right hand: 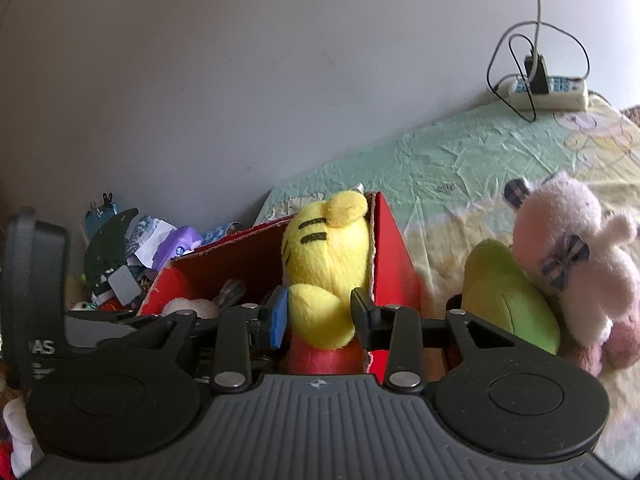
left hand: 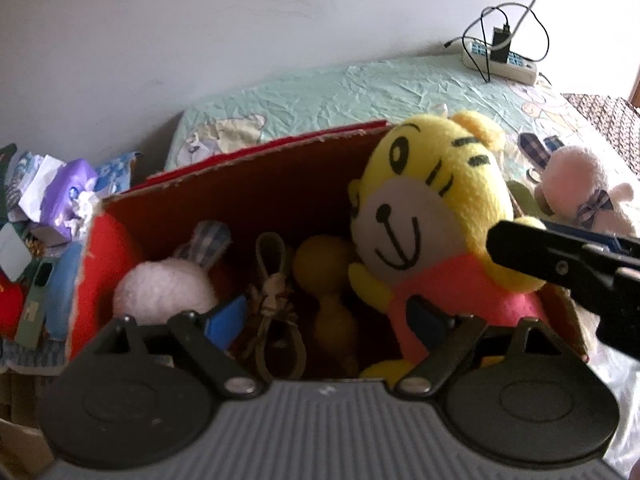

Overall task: Organize objects
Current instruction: 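Open the right gripper to release the tiger inside the box, then move the right gripper toward the white bunny beside the green pear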

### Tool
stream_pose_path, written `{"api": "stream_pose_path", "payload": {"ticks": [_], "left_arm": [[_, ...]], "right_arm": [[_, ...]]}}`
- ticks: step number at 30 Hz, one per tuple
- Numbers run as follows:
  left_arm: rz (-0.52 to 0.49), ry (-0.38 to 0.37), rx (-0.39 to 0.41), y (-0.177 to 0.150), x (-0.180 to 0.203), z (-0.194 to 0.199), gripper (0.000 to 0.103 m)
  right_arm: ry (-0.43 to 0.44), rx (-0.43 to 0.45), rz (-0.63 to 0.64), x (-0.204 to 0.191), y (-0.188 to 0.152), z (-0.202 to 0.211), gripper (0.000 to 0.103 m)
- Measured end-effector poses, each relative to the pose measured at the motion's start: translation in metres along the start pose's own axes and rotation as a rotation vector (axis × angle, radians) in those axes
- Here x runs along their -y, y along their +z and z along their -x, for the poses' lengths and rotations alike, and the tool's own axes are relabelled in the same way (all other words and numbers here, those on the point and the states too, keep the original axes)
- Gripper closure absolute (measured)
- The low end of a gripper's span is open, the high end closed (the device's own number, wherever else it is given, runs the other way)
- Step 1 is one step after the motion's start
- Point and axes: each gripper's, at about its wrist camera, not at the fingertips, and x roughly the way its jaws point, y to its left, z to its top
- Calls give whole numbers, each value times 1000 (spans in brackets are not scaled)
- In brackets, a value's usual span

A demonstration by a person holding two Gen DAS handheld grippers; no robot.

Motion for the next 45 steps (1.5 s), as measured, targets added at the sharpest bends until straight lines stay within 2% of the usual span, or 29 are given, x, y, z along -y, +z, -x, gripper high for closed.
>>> {"api": "stream_pose_path", "payload": {"ticks": [13,24,32,45], "left_arm": [[27,91,16,-6,8,31,14],[97,121,18,-5,25,55,14],[118,93,62,2,48,82,14],[72,0,64,20,121,81,14]], "right_arm": [[55,-38,22,5,0,14,65],[114,-69,36,27,9,34,65],[132,-71,17,56,17,51,65],[83,-67,-38,121,31,79,65]]}}
